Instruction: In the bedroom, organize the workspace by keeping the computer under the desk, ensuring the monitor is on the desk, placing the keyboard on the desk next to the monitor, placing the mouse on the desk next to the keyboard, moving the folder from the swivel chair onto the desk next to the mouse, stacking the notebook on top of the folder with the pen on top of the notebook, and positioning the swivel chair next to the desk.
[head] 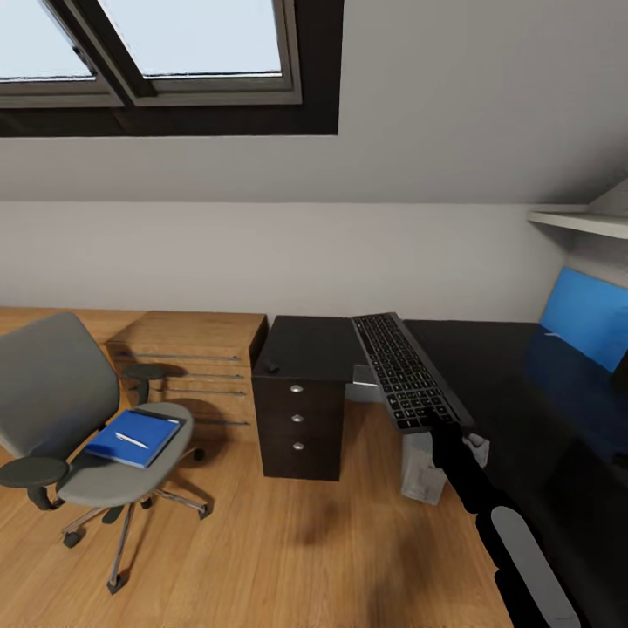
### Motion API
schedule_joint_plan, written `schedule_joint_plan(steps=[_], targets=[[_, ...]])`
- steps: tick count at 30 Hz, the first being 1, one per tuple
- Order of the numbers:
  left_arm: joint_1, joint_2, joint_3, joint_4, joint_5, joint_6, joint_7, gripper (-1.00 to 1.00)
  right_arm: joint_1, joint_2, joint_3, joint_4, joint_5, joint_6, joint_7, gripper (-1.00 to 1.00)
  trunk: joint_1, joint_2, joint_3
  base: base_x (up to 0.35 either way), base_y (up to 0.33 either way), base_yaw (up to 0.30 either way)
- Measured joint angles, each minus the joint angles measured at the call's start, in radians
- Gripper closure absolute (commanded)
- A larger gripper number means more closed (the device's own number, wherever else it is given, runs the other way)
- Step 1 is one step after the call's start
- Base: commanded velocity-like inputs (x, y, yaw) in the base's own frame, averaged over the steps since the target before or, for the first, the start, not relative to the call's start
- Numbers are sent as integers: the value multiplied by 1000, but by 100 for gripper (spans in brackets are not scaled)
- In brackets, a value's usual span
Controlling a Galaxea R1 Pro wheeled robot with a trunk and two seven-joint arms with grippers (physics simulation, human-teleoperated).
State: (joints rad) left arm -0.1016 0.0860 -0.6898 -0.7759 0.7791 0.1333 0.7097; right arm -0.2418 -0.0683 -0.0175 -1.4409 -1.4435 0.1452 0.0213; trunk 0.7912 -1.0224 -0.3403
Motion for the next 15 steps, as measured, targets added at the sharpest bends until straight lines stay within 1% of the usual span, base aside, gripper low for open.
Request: schedule_joint_plan(steps=[1, 2, 4, 7, 10, 15], targets=[[0, 2, 1, 0, 0, 0, 0, -100, 0, 0, 0, 5, -31, 0, -16, 100, -4, 7, 2, -1, 0, -6], [0, 2, 1, 0, 0, 0, 0, -100, 0, 0, 0, 7, -44, 0, -24, 100, -8, 14, 3, 0, 0, -4], [0, 3, 2, 0, -1, -1, 0, -100, 0, 0, 0, 15, -88, 2, -58, 100, -15, 28, 6, -36, 0, -2], [0, 4, 2, 0, -1, -1, 0, -100, 0, -1, 1, 18, -127, 3, -84, 100, -26, 49, 13, -209, 0, -1], [0, 4, 2, 0, -1, -1, 0, -100, 0, -1, 2, 19, -138, 3, -91, 100, -38, 70, 21, -299, 0, 0], [0, 5, 2, 0, -1, -1, 0, -100, 0, -1, 1, 20, -142, 3, -86, 100, -57, 105, 37, -329, -3, 0]])
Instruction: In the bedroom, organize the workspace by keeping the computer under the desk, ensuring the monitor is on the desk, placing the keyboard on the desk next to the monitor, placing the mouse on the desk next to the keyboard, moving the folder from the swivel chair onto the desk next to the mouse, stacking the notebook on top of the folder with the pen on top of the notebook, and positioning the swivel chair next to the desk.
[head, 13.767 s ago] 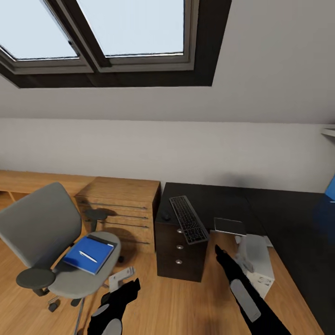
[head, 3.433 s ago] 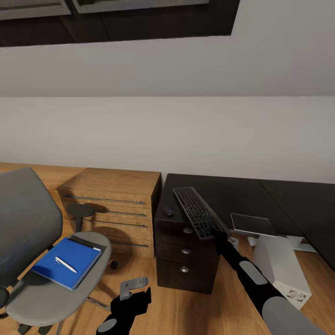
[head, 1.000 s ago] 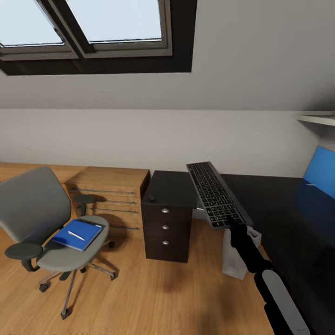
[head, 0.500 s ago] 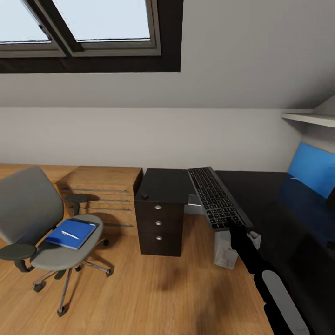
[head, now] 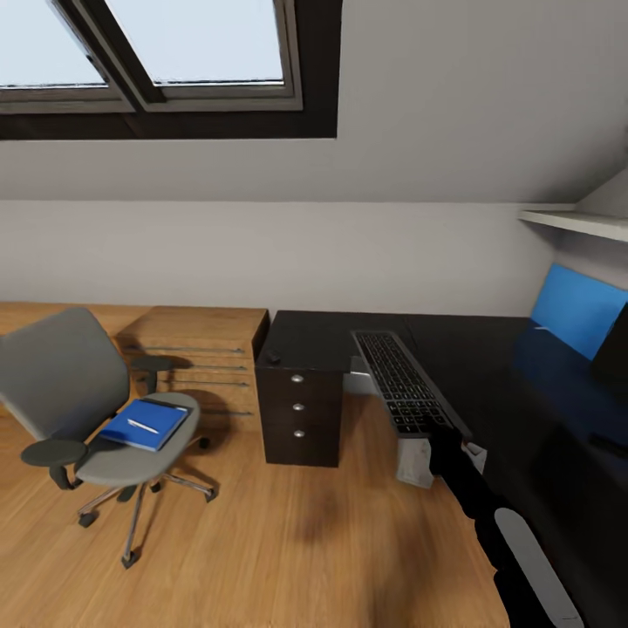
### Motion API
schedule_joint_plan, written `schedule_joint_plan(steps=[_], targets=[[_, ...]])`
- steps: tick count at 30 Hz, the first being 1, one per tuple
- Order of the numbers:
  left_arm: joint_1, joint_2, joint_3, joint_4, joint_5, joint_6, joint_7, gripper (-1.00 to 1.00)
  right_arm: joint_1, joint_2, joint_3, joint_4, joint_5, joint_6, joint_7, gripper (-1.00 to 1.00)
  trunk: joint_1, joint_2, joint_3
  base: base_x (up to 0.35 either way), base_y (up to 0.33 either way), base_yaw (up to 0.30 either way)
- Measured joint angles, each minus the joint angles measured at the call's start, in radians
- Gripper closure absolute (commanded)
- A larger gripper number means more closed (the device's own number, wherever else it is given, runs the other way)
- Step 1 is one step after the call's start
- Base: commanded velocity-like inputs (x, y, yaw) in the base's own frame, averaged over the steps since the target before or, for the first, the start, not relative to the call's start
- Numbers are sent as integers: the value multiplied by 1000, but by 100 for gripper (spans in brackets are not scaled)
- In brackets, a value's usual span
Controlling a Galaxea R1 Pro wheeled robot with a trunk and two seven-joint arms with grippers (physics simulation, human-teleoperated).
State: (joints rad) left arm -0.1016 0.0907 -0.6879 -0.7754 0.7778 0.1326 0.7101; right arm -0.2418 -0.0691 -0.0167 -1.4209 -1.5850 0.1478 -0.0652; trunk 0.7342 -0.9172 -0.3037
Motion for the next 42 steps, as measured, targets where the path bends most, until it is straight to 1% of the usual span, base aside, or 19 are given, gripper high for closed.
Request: schedule_joint_plan(steps=[13, 14, 16, 19, 21, 27, 31, 38, 41, 42], targets=[[0, 2, 0, 0, -1, 1, 1, -100, 0, 1, 0, 2, 2, -6, 5, 100, -50, 91, 41, -336, -107, 0], [0, 3, 1, 0, 0, 2, 1, -100, 0, -3, -5, 2, 8, -26, 0, 100, -54, 98, 44, -336, -126, 0], [0, 3, 2, 1, 0, 1, 1, -100, 0, -3, -8, 3, 6, -45, -2, 100, -61, 112, 50, -336, -123, 0], [0, 3, 33, 0, -1, 2, 1, -100, 0, -3, -12, 16, 5, -63, -3, 100, -73, 133, 59, -336, -121, -30], [0, 2, 46, 1, -2, 2, 0, -100, 0, -3, -12, 22, 5, -65, -4, 100, -81, 147, 65, -336, -120, -124], [0, 2, 55, 0, -3, 2, 0, -100, 0, -3, -14, 44, 5, -66, -4, 100, -104, 189, 77, -335, -114, -168], [0, 3, 58, 0, -1, 1, 0, -100, 0, -3, -13, 86, 4, -66, -4, 100, -104, 190, 73, -205, -50, -180], [0, 4, 60, 0, -1, -1, 1, -100, 0, -3, -12, 95, 1, -68, -3, 100, -104, 189, 66, -33, -8, -103], [0, 4, 72, 0, -1, -25, 1, -100, 0, 2, -8, 68, -2, -69, 1, 100, -104, 189, 65, -3, -1, -13], [0, 4, 77, 0, -1, -46, 0, -100, 0, 10, -7, 64, -3, -69, 2, 100, -104, 189, 65, -1, 0, -4]])
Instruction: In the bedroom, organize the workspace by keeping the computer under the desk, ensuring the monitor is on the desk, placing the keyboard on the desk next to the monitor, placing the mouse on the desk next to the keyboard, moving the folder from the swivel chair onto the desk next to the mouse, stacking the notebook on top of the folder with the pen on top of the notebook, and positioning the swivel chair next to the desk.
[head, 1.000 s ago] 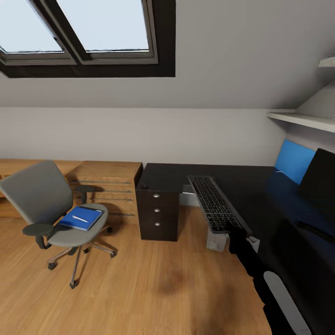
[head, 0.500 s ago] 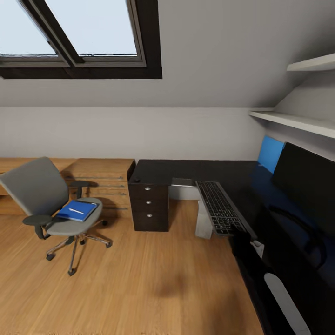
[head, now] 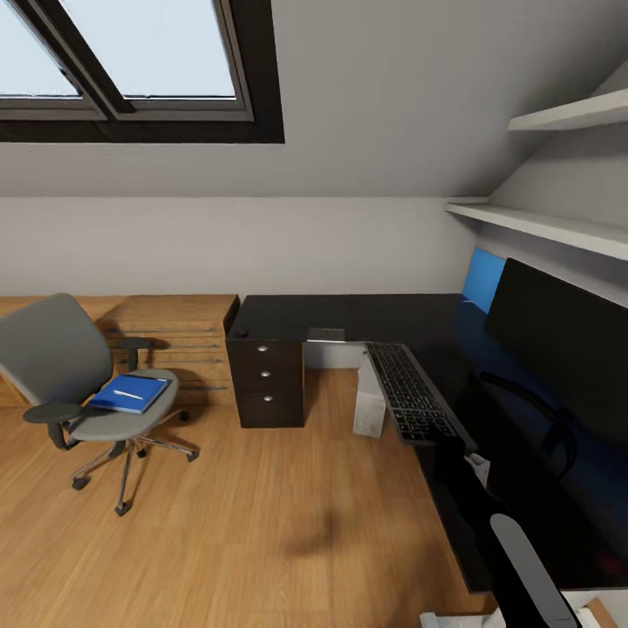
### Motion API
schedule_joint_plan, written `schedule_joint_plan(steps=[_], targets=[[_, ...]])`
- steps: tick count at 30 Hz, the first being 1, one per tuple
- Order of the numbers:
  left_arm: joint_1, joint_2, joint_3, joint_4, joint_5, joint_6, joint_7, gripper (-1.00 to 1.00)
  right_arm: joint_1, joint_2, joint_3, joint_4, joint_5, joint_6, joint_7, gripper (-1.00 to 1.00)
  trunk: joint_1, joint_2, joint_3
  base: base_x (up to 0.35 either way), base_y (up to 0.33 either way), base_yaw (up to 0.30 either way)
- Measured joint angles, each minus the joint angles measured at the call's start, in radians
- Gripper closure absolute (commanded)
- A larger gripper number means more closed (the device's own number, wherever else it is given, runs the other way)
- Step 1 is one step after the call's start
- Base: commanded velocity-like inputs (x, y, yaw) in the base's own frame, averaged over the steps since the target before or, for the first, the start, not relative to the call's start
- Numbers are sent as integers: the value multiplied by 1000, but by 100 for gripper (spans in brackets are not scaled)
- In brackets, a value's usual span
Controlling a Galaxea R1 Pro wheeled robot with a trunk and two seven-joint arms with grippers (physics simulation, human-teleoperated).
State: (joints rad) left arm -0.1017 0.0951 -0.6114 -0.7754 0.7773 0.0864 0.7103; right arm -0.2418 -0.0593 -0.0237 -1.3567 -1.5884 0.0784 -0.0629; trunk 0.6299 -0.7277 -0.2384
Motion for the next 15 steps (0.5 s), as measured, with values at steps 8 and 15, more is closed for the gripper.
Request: schedule_joint_plan(steps=[8, 15], targets=[[0, 0, 4, 0, -1, -33, -1, -100, 0, 19, -4, -3, 1, 2, 2, 100, 0, 0, 0, 0, -143, -1], [0, 0, 4, 0, -1, -34, -1, -100, 0, 19, -4, 0, 3, 2, 1, 100, 0, 0, 0, 0, -298, 0]])
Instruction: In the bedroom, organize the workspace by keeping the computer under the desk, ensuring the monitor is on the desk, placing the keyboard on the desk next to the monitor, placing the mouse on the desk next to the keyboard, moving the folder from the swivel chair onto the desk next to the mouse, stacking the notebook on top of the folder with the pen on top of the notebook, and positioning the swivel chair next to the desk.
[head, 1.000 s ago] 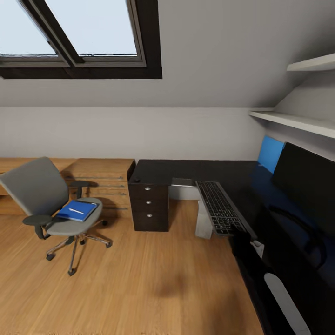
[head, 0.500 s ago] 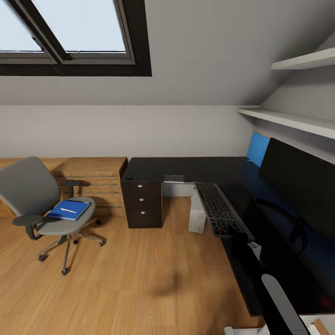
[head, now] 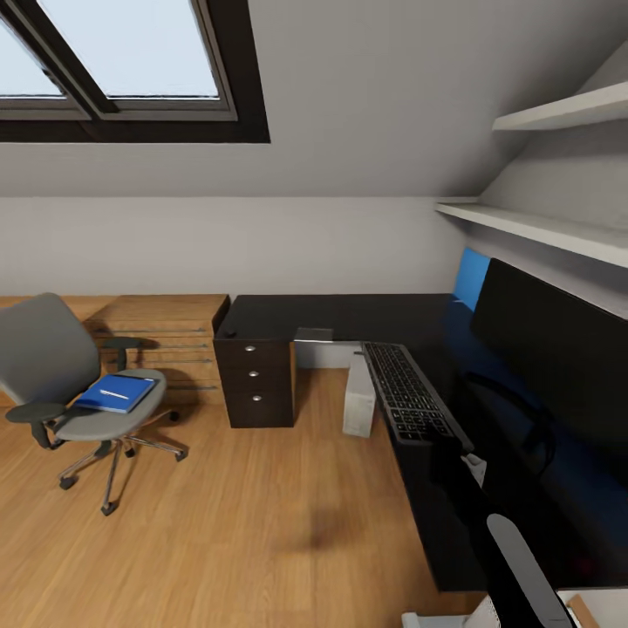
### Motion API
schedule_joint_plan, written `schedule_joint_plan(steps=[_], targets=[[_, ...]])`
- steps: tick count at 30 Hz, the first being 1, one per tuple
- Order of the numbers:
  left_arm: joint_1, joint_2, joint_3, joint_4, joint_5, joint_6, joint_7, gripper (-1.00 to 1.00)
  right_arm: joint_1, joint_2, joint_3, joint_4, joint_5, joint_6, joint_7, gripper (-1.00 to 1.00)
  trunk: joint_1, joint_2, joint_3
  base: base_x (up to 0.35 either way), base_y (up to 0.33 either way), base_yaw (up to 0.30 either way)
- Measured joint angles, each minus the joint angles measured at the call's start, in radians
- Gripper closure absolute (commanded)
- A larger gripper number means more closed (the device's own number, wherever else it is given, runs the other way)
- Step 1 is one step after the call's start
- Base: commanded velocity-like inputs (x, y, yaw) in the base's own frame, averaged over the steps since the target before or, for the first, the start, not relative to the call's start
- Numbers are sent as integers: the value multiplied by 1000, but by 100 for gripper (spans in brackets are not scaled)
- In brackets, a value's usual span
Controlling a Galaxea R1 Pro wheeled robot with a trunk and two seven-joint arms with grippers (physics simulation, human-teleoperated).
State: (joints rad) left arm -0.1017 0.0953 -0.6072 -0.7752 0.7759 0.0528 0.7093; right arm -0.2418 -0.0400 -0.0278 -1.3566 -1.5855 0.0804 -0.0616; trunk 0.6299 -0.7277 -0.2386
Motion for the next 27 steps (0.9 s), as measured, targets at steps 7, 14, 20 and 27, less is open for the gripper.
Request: schedule_joint_plan(steps=[7, 14, 20, 27], targets=[[0, 2, 0, 0, 0, 0, 0, -100, 0, -2, 1, 71, 4, -1, 3, 100, 0, 0, 0, 0, -287, 0], [0, 9, 0, 0, 0, 0, 0, -100, -3, -2, 0, 154, 9, -34, -5, 100, 0, 0, 0, 0, -274, 0], [0, 9, 1, 0, 1, 0, 0, -100, -6, 0, 3, 190, 56, -117, -7, 100, 0, 0, 0, 0, -76, 0], [0, 9, 1, 0, 2, 0, -1, -100, -7, 1, 5, 194, 112, -130, -8, 100, 0, 0, 0, 0, -4, 0]])
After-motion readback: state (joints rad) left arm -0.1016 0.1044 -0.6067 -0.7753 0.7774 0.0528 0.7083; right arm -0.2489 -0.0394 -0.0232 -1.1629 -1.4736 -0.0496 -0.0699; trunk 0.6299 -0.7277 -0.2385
